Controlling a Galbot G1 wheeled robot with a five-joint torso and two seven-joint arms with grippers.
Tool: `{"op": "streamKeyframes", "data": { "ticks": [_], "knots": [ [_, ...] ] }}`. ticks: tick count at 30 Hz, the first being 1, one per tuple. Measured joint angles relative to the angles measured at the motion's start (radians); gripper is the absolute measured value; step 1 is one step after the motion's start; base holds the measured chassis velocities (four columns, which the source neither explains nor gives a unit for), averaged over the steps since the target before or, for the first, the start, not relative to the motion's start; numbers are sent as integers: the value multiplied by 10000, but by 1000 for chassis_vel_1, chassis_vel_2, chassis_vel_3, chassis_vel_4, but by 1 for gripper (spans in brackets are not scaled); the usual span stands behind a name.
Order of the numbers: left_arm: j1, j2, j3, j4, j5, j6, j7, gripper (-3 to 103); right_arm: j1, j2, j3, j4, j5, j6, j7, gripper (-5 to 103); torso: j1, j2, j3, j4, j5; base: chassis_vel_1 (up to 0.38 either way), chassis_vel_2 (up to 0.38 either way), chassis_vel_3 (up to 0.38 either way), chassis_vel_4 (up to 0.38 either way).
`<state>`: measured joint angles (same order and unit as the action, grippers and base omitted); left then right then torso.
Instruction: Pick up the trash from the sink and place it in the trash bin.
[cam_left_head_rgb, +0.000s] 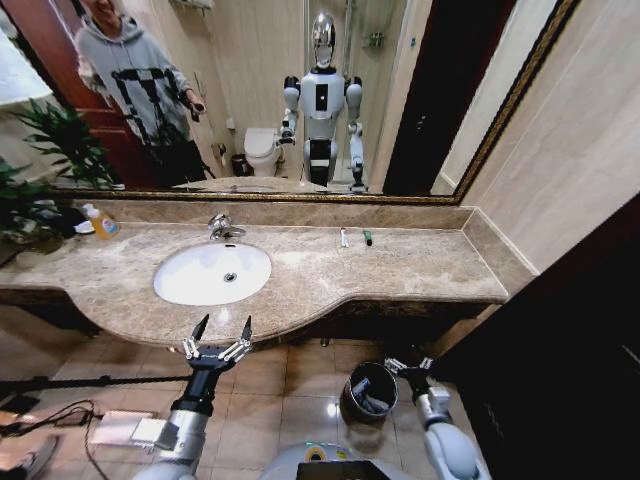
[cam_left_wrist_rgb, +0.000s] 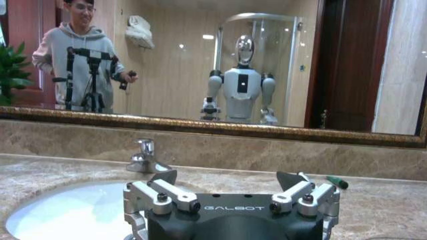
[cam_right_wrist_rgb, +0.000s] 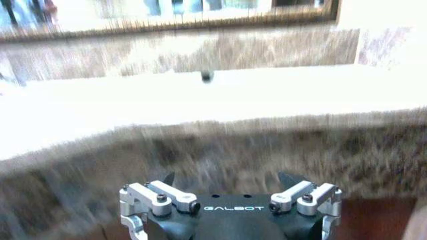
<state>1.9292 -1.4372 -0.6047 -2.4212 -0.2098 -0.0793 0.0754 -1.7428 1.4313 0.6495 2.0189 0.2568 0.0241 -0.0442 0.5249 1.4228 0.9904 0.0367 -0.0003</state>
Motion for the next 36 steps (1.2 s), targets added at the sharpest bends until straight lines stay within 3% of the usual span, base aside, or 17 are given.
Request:
{"op": "streamKeyframes", "data": {
  "ticks": [5,12,18,23,27,31,36],
  "knots": [
    [0,0,0,0,0,0,0,100,-450,-24,114,1670,364,-368,99,100,0,0,0,0,2,0,0,0,0],
    [0,0,0,0,0,0,0,100,1354,-539,-272,2226,645,-1545,410,100,2,-1,2,2,2,0,0,0,0],
    [0,0,0,0,0,0,0,100,3095,-1633,-702,827,1039,-1789,385,100,2,-2,2,2,5,0,0,0,0],
    [0,0,0,0,1,0,0,100,4369,-2132,-1012,-63,1419,-2031,471,100,2,-2,3,1,4,0,0,0,0],
    [0,2,0,0,0,0,0,100,6120,-2625,-1592,-1267,1833,-2692,791,100,3,-2,3,1,2,0,0,0,0],
    [0,0,0,0,0,0,-1,100,7524,-2743,-2427,-2343,2821,-3642,1366,100,3,-2,3,2,3,0,0,0,0],
    [0,-1,0,0,0,0,-1,100,8803,-2576,-3240,-3617,2873,-3722,1437,100,3,-3,3,2,4,0,0,0,0]
  ]
}}
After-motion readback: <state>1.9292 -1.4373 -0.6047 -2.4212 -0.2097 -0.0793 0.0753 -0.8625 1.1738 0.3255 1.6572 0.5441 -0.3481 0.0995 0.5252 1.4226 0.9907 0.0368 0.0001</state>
